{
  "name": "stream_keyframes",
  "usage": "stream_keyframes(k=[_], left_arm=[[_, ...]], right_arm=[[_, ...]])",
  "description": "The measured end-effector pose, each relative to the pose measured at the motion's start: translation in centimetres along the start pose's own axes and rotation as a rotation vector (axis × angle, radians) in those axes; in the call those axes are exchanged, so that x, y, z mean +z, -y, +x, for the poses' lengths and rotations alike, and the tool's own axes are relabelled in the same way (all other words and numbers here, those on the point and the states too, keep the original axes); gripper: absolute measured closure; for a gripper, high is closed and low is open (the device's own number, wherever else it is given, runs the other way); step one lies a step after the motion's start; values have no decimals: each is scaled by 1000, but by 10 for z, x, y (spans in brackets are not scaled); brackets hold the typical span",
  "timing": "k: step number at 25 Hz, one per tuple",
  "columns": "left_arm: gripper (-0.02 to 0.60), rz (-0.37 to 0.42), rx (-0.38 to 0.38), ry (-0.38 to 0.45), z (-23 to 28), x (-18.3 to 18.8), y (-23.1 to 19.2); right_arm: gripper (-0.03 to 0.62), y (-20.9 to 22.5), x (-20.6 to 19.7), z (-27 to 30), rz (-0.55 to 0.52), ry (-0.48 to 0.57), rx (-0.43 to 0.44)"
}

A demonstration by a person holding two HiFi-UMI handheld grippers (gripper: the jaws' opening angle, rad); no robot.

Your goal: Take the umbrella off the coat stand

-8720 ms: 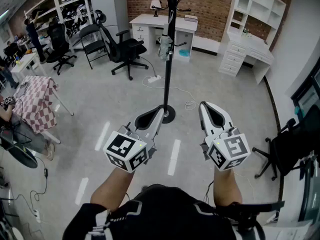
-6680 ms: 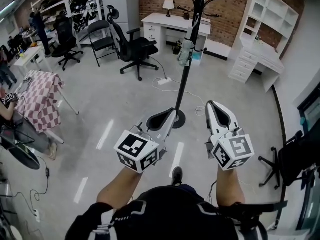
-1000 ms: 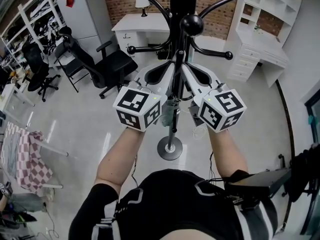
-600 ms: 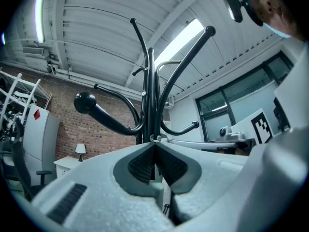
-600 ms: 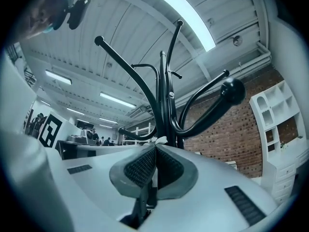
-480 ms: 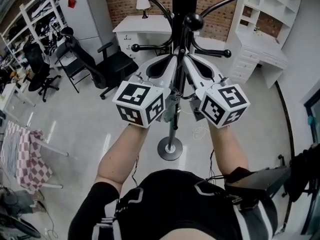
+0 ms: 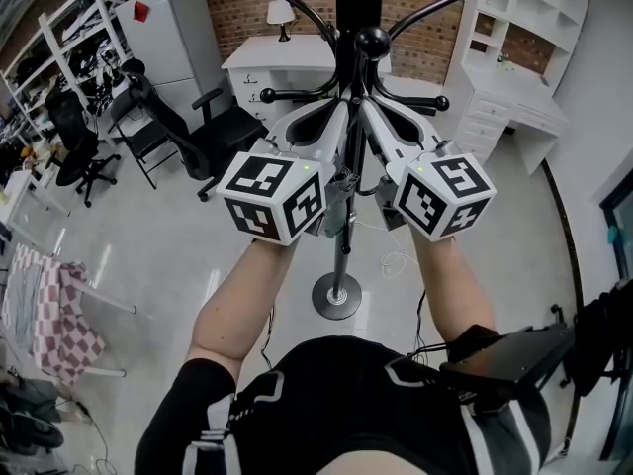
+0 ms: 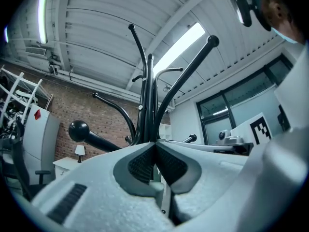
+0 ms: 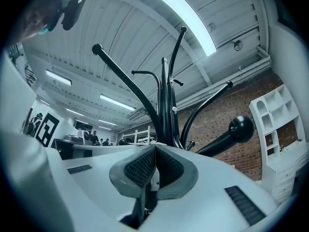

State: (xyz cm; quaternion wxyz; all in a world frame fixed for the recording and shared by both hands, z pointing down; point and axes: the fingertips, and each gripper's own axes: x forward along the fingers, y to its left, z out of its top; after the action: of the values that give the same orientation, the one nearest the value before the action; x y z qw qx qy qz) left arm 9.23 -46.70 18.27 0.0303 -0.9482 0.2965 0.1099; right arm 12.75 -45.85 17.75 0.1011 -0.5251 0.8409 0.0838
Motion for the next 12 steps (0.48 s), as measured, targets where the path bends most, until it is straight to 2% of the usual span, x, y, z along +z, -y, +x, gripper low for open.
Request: stream_keyframes(k=[7,12], left_arm=[[571,-19,-1,37,1,18,6],[571,-3,-23,58,-2,37,13]], right_arm=[[583,-1,19,-1,-7,31,3],[583,-7,39,-4,-17,63,6]])
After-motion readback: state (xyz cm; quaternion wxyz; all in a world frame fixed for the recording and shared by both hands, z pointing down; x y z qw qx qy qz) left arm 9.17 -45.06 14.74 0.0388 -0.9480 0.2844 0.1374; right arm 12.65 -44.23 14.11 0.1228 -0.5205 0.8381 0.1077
